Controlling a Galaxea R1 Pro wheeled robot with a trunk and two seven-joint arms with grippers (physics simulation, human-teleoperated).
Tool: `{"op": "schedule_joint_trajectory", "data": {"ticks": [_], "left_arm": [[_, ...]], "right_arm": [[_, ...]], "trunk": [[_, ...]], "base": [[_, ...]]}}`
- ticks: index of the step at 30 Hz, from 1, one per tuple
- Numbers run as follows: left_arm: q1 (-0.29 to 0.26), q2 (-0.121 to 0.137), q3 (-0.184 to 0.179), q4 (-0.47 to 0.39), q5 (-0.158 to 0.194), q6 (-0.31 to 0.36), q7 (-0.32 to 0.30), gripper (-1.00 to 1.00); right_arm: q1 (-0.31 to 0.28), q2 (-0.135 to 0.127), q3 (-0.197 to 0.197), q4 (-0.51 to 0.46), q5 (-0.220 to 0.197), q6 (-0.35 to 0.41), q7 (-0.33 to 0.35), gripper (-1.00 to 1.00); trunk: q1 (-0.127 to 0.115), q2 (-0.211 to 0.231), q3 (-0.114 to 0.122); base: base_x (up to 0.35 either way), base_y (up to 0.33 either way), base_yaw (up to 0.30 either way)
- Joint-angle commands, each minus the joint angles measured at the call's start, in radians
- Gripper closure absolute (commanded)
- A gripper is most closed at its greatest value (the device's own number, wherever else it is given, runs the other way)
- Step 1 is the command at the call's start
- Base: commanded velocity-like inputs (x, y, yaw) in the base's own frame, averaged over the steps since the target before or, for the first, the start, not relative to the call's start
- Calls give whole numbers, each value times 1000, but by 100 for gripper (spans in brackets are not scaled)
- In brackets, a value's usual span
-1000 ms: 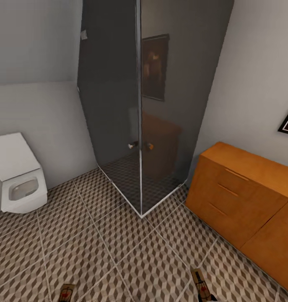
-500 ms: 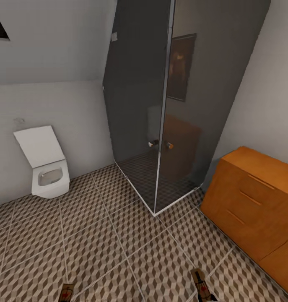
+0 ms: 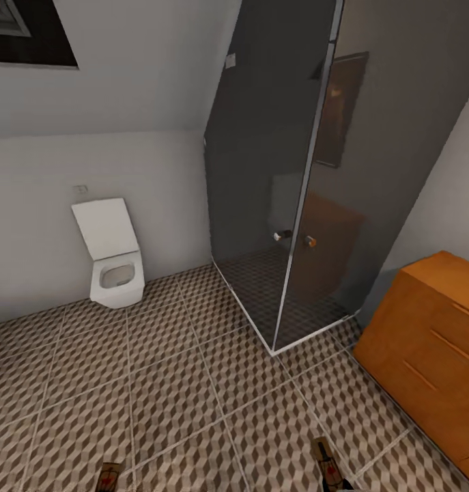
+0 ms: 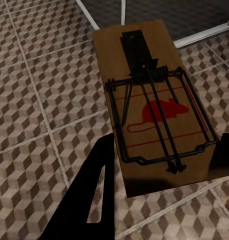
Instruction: Take the four mousetraps from the cabinet in the bathroom and place them on the bathroom floor. Make sure all four end up on the same floor surface, and ensure that at least two of them are either under or directly next to the same bathroom sink.
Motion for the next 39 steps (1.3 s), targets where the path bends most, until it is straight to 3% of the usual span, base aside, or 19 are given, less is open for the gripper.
{"op": "schedule_joint_trajectory", "data": {"ticks": [1,39], "left_arm": [[-1,-1,-4,3,11,-3,-10,100],[-2,-2,-4,3,11,-3,-10,100]], "right_arm": [[-1,-1,9,-1,-6,-3,-8,100],[0,0,9,4,-5,-3,-7,100]], "trunk": [[1,-2,-2],[1,-2,-2]], "base": [[0,0,289],[0,0,284]]}}
